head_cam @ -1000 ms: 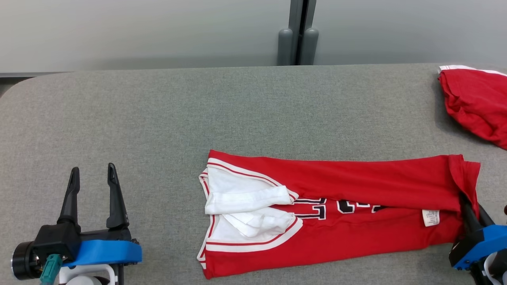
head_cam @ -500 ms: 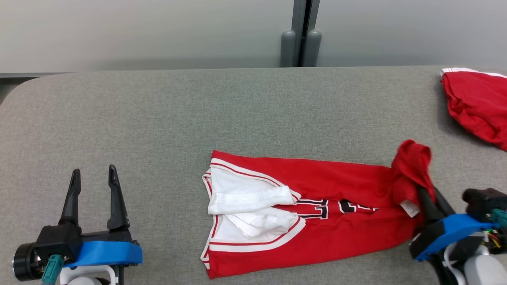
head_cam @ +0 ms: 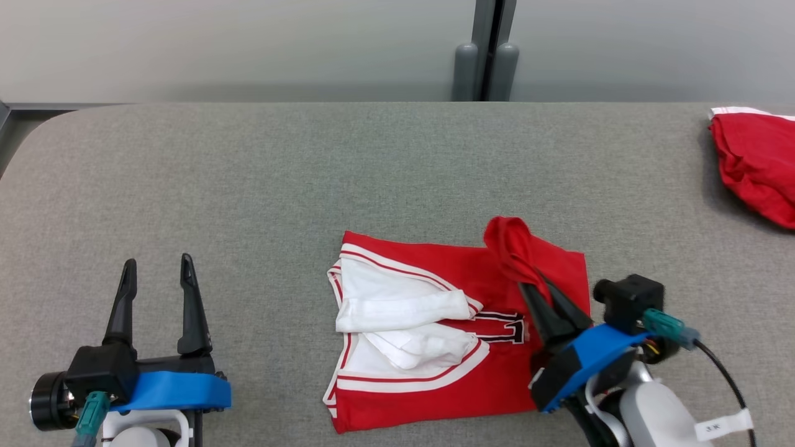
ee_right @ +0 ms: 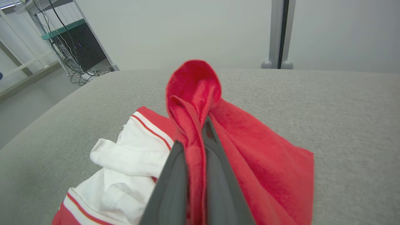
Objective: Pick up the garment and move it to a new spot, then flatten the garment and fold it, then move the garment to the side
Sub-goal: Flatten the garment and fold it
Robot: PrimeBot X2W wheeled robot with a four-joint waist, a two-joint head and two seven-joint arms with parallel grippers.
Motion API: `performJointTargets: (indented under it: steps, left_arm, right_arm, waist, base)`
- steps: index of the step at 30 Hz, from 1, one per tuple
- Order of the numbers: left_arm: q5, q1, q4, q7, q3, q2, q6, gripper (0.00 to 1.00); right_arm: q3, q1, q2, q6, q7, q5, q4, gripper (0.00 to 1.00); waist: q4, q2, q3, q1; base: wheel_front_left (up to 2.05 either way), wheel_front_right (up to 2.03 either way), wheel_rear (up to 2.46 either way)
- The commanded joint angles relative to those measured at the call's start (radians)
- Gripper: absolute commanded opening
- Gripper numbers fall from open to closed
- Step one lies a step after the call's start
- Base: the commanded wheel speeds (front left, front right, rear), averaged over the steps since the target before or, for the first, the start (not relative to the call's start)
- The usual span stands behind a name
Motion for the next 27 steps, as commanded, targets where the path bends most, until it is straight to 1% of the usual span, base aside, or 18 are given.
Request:
performJointTargets:
  steps: [1, 9, 14, 25, 26, 27]
  left_arm:
    - [0.006, -0.018, 0.002, -0.004, -0.007, -0.003, -0.005, 1.0]
    - [0.002, -0.054, 0.025, -0.004, -0.029, -0.004, -0.013, 1.0]
    - [-0.003, -0.068, 0.038, -0.004, -0.048, -0.005, -0.014, 1.0]
    - [-0.03, -0.092, 0.053, -0.004, -0.085, -0.005, -0.004, 1.0]
    - [-0.03, -0.095, 0.054, -0.004, -0.089, -0.005, -0.002, 1.0]
    - [-0.034, -0.096, 0.054, -0.004, -0.092, -0.005, 0.0, 1.0]
  right_arm:
    - [0.018, -0.025, 0.008, 0.001, -0.004, 0.01, 0.004, 0.0]
    - [0.135, -0.114, 0.029, 0.001, -0.027, 0.041, 0.067, 0.0]
    - [0.2, -0.156, 0.03, 0.001, -0.056, 0.092, 0.115, 0.0]
    - [0.305, -0.24, 0.03, 0.001, -0.12, 0.173, 0.217, 0.0]
    - [0.311, -0.244, 0.03, 0.001, -0.126, 0.178, 0.226, 0.12]
    - [0.318, -0.246, 0.03, 0.001, -0.131, 0.183, 0.237, 0.67]
  waist:
    - [0.007, 0.0, 0.006, 0.0]
    - [0.048, 0.0, 0.028, 0.0]
    - [0.075, 0.0, 0.031, 0.0]
    - [0.097, 0.0, 0.044, 0.0]
    - [0.097, 0.0, 0.046, 0.0]
    - [0.096, 0.0, 0.046, 0.0]
  base:
    - [0.0, 0.0, 0.0]
    - [0.0, 0.0, 0.0]
    - [0.0, 0.0, 0.0]
    - [0.0, 0.0, 0.0]
    - [0.0, 0.0, 0.0]
    - [0.0, 0.0, 0.0]
